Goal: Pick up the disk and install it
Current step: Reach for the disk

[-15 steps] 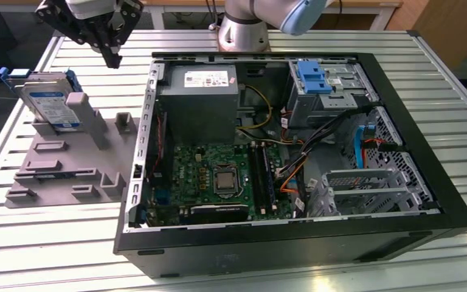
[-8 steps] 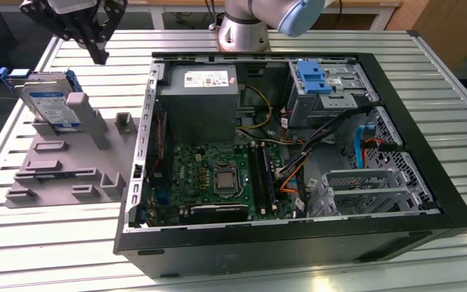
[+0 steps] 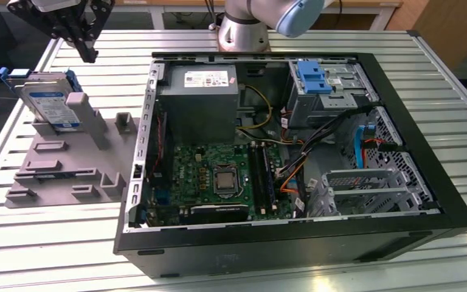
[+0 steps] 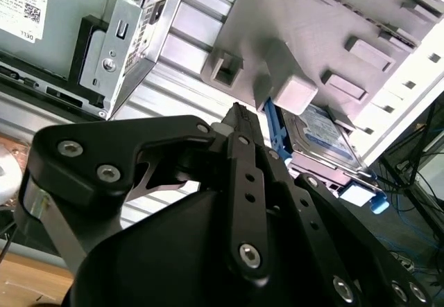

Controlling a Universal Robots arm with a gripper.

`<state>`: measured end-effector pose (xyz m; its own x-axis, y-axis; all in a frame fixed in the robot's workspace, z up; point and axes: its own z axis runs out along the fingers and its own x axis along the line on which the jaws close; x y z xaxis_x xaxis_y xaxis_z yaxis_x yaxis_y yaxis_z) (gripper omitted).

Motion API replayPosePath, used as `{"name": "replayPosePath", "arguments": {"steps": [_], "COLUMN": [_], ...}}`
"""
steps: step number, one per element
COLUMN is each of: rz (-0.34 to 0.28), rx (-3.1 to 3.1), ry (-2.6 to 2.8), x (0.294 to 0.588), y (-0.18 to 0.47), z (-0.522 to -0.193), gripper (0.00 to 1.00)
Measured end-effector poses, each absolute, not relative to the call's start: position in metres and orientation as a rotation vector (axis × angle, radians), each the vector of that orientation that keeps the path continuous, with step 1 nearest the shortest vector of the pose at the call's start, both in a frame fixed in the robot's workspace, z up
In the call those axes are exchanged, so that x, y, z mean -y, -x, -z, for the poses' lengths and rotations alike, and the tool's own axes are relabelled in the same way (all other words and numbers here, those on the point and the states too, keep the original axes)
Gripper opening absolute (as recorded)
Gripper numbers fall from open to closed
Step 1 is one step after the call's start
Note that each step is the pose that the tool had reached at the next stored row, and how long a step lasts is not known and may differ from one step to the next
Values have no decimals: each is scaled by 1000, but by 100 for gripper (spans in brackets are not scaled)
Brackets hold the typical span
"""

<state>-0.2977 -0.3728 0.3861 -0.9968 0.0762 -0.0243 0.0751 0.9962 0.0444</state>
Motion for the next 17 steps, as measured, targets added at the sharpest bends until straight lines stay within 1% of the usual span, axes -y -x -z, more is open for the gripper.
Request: {"name": "replayPosePath", "arguments": {"steps": [17], "rz": [-68], "rx": [-3113], "ry": [-118], "x": [372], "y": [308], "z": [-386], "gripper": [11]}}
